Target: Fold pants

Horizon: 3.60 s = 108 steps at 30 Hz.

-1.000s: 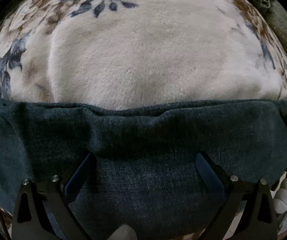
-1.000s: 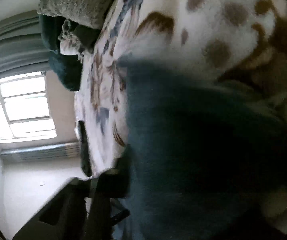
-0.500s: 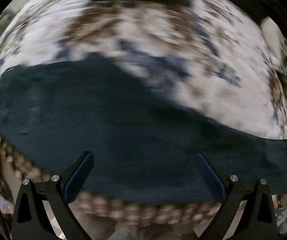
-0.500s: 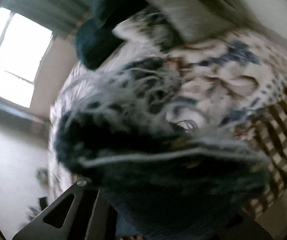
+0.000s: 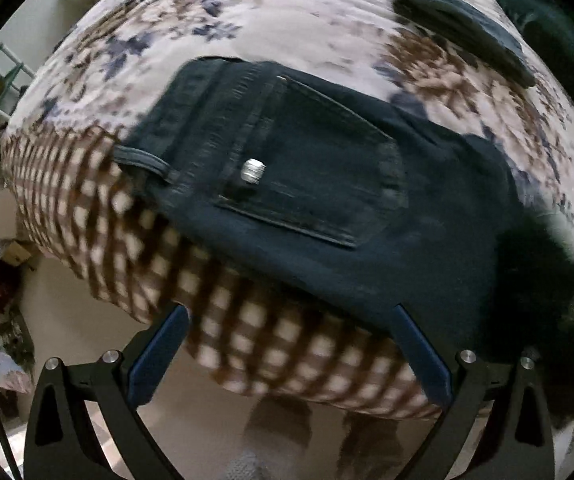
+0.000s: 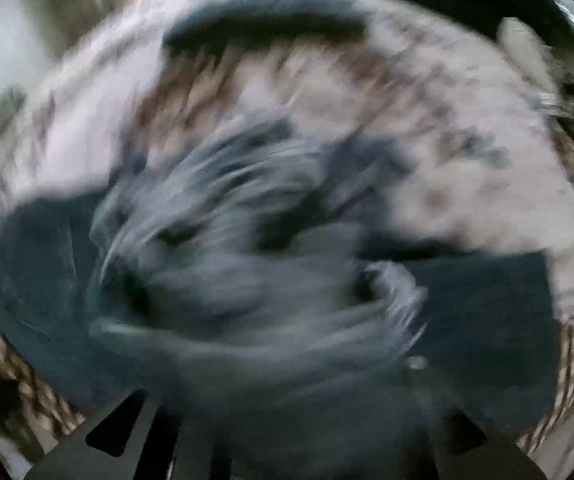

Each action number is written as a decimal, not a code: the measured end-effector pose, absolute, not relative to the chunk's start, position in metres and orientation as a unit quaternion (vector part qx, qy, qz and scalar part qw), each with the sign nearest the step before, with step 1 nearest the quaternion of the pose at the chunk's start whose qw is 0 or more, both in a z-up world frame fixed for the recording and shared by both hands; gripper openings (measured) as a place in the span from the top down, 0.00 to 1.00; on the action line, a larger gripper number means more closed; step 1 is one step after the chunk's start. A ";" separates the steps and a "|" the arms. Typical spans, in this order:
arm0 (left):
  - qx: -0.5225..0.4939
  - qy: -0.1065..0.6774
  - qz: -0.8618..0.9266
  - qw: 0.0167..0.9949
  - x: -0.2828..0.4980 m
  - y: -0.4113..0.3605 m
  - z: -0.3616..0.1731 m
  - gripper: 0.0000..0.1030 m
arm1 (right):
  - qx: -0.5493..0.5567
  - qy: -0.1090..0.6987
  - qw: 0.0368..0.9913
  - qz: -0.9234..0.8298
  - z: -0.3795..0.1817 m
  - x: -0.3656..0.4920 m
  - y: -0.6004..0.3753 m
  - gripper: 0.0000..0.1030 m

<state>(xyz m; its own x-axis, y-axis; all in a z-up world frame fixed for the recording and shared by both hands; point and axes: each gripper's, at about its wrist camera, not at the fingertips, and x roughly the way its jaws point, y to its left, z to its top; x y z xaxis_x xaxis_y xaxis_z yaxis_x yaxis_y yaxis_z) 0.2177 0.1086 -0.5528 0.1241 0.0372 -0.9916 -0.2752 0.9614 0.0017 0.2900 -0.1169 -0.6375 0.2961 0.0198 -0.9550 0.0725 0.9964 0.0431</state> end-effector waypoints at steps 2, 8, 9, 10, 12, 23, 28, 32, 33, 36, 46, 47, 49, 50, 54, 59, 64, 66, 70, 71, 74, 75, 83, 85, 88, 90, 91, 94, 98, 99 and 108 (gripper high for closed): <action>-0.091 0.647 0.104 0.750 0.216 0.118 -0.547 0.00 | 0.037 0.614 0.789 -0.011 -0.647 0.288 -0.107 0.63; -0.141 0.625 0.063 0.765 0.246 0.102 -0.532 0.00 | 0.278 0.588 0.753 0.094 -0.599 0.258 -0.180 0.21; -0.150 0.624 0.044 0.766 0.255 0.090 -0.531 0.00 | 0.298 0.582 0.752 0.082 -0.589 0.246 -0.199 0.21; -0.155 0.625 0.034 0.764 0.260 0.083 -0.531 0.00 | 0.302 0.581 0.753 0.068 -0.583 0.243 -0.214 0.21; -0.181 0.636 -0.001 0.750 0.277 0.063 -0.538 0.00 | 0.300 0.584 0.754 0.017 -0.571 0.231 -0.261 0.21; 0.008 0.717 -0.039 0.696 0.303 -0.034 -0.626 0.50 | 0.343 0.637 0.686 -0.073 -0.646 0.235 -0.405 0.20; 0.038 0.711 -0.027 0.701 0.284 -0.015 -0.634 0.51 | 0.297 0.687 0.661 -0.054 -0.680 0.239 -0.387 0.21; -0.001 0.709 -0.016 0.705 0.287 -0.006 -0.626 0.52 | 0.278 0.701 0.654 -0.058 -0.688 0.244 -0.384 0.21; -0.029 0.701 -0.020 0.713 0.287 -0.002 -0.616 0.52 | 0.262 0.704 0.657 -0.063 -0.683 0.246 -0.382 0.21; -0.125 0.652 -0.018 0.747 0.276 0.027 -0.580 0.47 | 0.234 0.704 0.668 -0.064 -0.665 0.254 -0.363 0.21; -0.487 0.478 0.145 0.716 0.198 0.221 -0.596 0.25 | 0.163 0.695 0.699 -0.035 -0.621 0.264 -0.270 0.21; -0.508 0.459 0.165 0.710 0.194 0.238 -0.604 0.25 | 0.164 0.699 0.695 -0.030 -0.623 0.268 -0.260 0.21; -0.549 0.417 0.174 0.704 0.189 0.260 -0.617 0.25 | 0.164 0.708 0.686 -0.018 -0.629 0.278 -0.240 0.21; -0.563 0.399 0.169 0.704 0.192 0.268 -0.622 0.24 | 0.159 0.712 0.684 -0.014 -0.632 0.281 -0.232 0.21; -0.579 0.387 0.173 0.696 0.205 0.280 -0.641 0.23 | 0.138 0.722 0.678 0.000 -0.643 0.292 -0.203 0.21; -0.587 0.385 0.174 0.691 0.214 0.283 -0.655 0.19 | 0.126 0.733 0.668 0.021 -0.652 0.303 -0.180 0.21; -0.519 0.391 0.205 0.732 0.221 0.277 -0.630 0.60 | 0.101 0.730 0.676 0.026 -0.652 0.309 -0.167 0.21; -0.461 0.401 0.211 0.763 0.230 0.269 -0.615 0.68 | 0.083 0.726 0.682 0.020 -0.655 0.314 -0.160 0.21; -0.428 0.399 0.210 0.783 0.229 0.261 -0.596 0.74 | 0.070 0.724 0.686 0.014 -0.666 0.323 -0.147 0.21; -0.422 0.392 0.205 0.791 0.227 0.259 -0.586 0.76 | 0.071 0.723 0.687 0.013 -0.666 0.321 -0.149 0.21; -0.385 0.373 0.182 0.824 0.224 0.240 -0.546 0.79 | 0.075 0.717 0.693 0.011 -0.665 0.317 -0.150 0.21; -0.369 0.365 0.169 0.838 0.221 0.228 -0.526 0.79 | 0.079 0.715 0.694 0.009 -0.665 0.315 -0.153 0.21; -0.276 0.356 0.017 0.893 0.236 0.110 -0.436 0.81 | 0.119 0.710 0.694 -0.007 -0.654 0.293 -0.200 0.21; -0.242 0.374 -0.034 0.895 0.240 0.062 -0.431 0.81 | 0.129 0.707 0.695 -0.015 -0.647 0.286 -0.218 0.21; -0.187 0.415 -0.089 0.886 0.248 -0.010 -0.444 0.81 | 0.145 0.699 0.699 -0.030 -0.635 0.278 -0.253 0.21; -0.125 0.449 -0.108 0.878 0.253 -0.060 -0.467 0.81 | 0.150 0.695 0.702 -0.040 -0.630 0.273 -0.276 0.21; -0.090 0.472 -0.114 0.870 0.258 -0.085 -0.486 0.81 | 0.150 0.693 0.703 -0.047 -0.629 0.270 -0.285 0.21; -0.023 0.528 -0.113 0.841 0.269 -0.132 -0.539 0.81 | 0.149 0.693 0.703 -0.061 -0.626 0.268 -0.325 0.21; 0.041 0.550 -0.102 0.828 0.272 -0.157 -0.565 0.81 | 0.140 0.690 0.706 -0.075 -0.623 0.258 -0.362 0.21; 0.057 0.553 -0.099 0.825 0.271 -0.160 -0.570 0.81 | 0.141 0.690 0.706 -0.077 -0.622 0.256 -0.373 0.21; 0.096 0.578 -0.075 0.807 0.265 -0.173 -0.558 0.52 | 0.163 0.687 0.706 -0.054 -0.601 0.247 -0.401 0.21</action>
<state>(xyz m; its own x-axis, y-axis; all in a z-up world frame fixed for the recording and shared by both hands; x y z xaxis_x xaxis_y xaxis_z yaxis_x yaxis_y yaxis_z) 0.2652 -0.1732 -0.5578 0.3198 -0.0103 -0.9474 0.2329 0.9701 0.0681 0.2469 -0.4014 -0.6008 0.0502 0.1480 -0.9877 0.3003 0.9410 0.1562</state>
